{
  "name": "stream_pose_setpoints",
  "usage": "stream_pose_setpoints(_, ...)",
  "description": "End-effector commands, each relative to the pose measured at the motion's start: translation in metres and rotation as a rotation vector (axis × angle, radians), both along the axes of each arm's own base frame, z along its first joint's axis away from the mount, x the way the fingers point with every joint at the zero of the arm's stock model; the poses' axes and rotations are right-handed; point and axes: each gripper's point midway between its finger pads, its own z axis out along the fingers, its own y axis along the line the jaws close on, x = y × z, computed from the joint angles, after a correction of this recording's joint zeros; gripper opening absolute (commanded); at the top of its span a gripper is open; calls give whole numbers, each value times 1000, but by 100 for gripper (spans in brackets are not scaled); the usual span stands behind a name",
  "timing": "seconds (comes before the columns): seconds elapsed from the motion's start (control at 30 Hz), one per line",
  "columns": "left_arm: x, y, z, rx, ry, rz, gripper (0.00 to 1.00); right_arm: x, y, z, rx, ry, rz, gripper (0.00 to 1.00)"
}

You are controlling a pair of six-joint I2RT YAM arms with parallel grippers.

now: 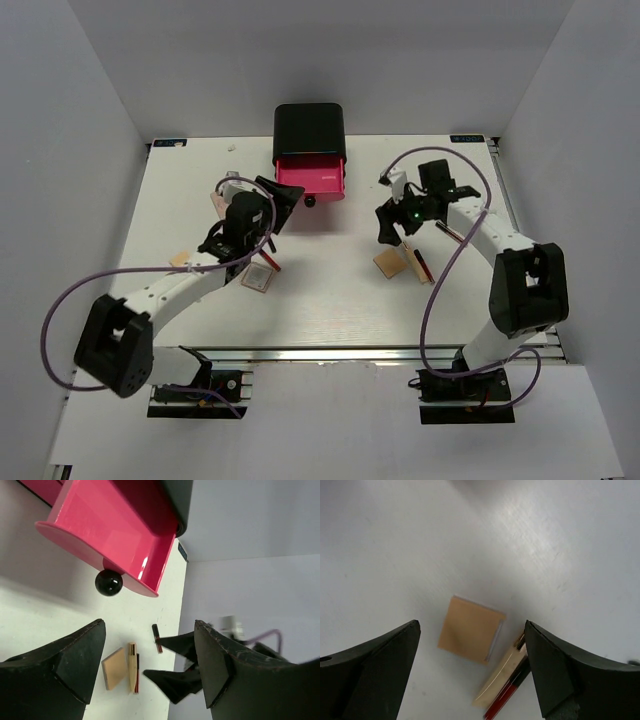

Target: Organize the makeup

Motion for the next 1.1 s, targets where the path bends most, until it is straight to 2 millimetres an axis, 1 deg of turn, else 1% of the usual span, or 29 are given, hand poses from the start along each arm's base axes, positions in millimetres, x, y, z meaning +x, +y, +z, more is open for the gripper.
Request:
stream_pose_setpoints(0.0,-25,26,-1,113,30,26,81,-35,-14,-21,-157,72,-92,89)
stream_pose_setpoints(0.03,-28,31,1,130,25,37,83,-36,-20,-26,-196,74,-171,89)
stream_pose_setpoints(0.07,-35,40,-8,171,66,50,87,-41,-15,-26,-212,62,-191,89)
stream_pose_setpoints(0.1,-38,50,-4,196,55,78,94,-48,-17,-34,-239,76,-218,89)
stream_pose_setpoints(0.13,-41,56,-5,220,63,96,97,-47,-18,-36,-254,67,-247,89)
stream_pose_setpoints(0.17,-45,63,-10,255,87,106,98,-48,-19,-40,-276,68,-283,89)
stream_pose_setpoints(0.23,-49,75,-4,300,65,128,98,-47,-20,-46,-288,73,-311,89)
stream_pose_setpoints(0.3,-51,85,-4,351,62,131,98,-44,-20,-54,-298,95,-336,89)
stream_pose_setpoints(0.37,-50,93,2,380,63,143,98,-36,-25,-59,-340,92,-367,89)
stream_pose_setpoints(0.4,-50,97,3,408,63,140,98,-33,-26,-60,-347,86,-374,89)
stream_pose_setpoints(0.43,-50,102,-1,430,82,144,98,-31,-27,-63,-360,87,-378,89)
stream_pose_setpoints(0.47,-49,104,4,437,76,147,98,-29,-26,-63,-361,85,-373,89)
stream_pose_setpoints(0.57,-49,110,7,462,70,154,98,-32,-24,-71,-359,109,-360,89)
stream_pose_setpoints(0.73,-51,118,7,467,69,168,98,-36,-19,-80,-358,132,-345,88)
stream_pose_setpoints(0.9,-54,120,6,462,70,173,98,-38,-17,-82,-353,129,-338,88)
stream_pose_setpoints(1.07,-55,122,5,464,73,177,98,-40,-15,-97,-378,139,-335,88)
